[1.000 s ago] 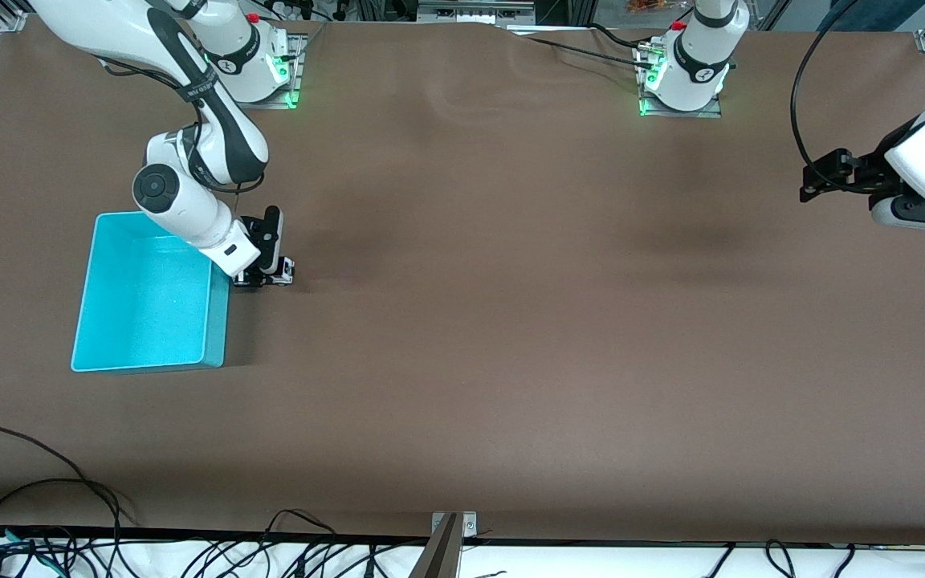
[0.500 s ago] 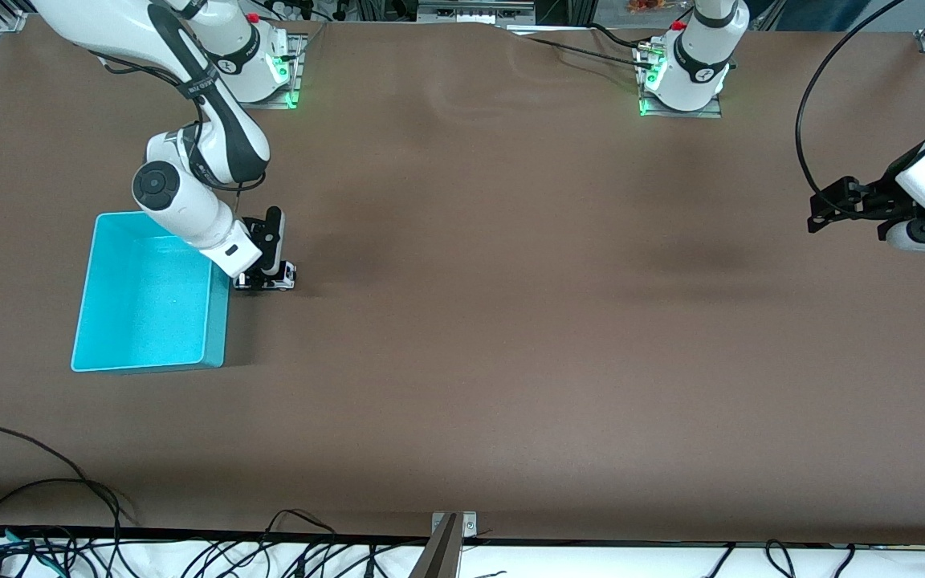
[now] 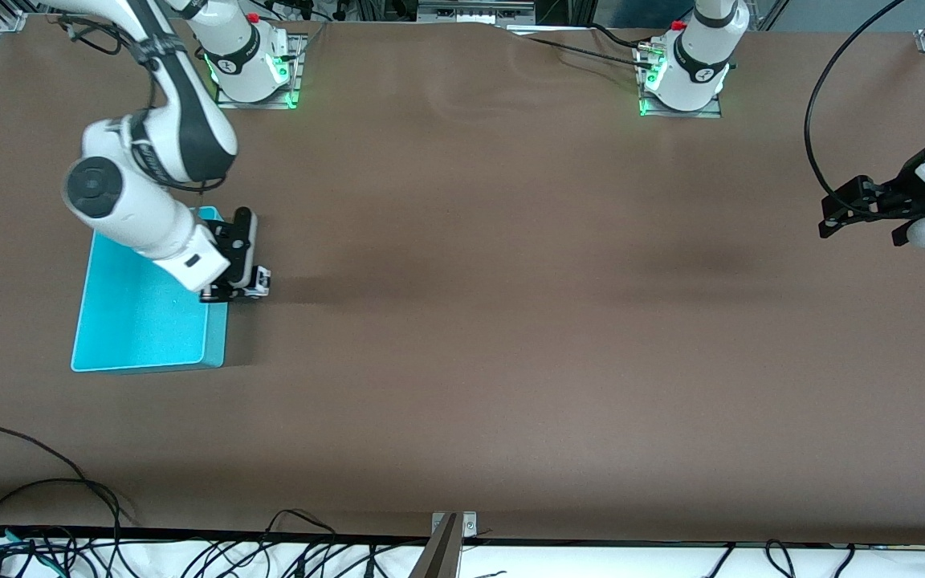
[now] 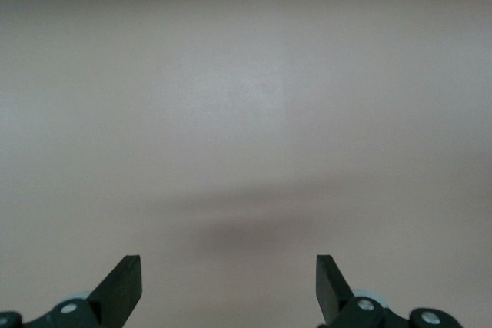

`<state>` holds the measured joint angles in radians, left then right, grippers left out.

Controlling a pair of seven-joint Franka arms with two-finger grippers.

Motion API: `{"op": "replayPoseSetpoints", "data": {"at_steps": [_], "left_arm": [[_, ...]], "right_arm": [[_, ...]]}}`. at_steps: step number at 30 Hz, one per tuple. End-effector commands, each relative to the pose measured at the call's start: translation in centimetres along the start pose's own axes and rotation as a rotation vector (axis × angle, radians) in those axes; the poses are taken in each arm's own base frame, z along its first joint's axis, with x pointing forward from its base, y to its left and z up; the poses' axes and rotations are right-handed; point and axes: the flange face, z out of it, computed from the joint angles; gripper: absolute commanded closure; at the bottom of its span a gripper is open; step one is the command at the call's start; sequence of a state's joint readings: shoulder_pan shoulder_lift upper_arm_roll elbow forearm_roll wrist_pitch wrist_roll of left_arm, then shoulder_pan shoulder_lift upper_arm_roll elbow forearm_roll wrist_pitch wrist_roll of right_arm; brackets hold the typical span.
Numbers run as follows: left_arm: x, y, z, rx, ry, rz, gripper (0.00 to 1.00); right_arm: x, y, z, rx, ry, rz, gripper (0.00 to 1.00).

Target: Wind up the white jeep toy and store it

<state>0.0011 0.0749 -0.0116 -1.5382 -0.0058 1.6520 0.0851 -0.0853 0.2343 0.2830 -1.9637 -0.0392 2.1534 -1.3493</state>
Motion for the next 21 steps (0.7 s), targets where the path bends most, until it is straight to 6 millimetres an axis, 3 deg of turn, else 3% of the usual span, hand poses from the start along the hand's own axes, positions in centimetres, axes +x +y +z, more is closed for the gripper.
{"op": "replayPoseSetpoints", "data": {"at_steps": [1, 5, 11, 17, 21], "left_arm": [[0.6, -0.2, -0.4, 0.009, 0.003, -0.012, 0.00], [0.6, -0.1, -0.3, 0.014, 0.001, -0.009, 0.00], [0.6, 0.0, -0.3, 0.016, 0.001, -0.007, 0.00], [0.6, 0.0, -0.3, 0.016, 0.001, -0.007, 0.00], [0.6, -0.1, -0.3, 0.017, 0.001, -0.007, 0.00]], "right_arm": [[-4.6, 1.2, -1.5, 0.049, -0.017, -0.007, 0.84], [-7.9, 1.0, -2.3, 0.057, -0.016, 0.001, 0.84], [-12.3, 0.7, -2.0, 0.069, -0.022, -0.050, 0.84], [-15.6, 0.0, 0.2, 0.090, -0.012, -0.090, 0.84], [-16.9, -1.0, 2.7, 0.080, 0.020, -0.096, 0.84]]}}
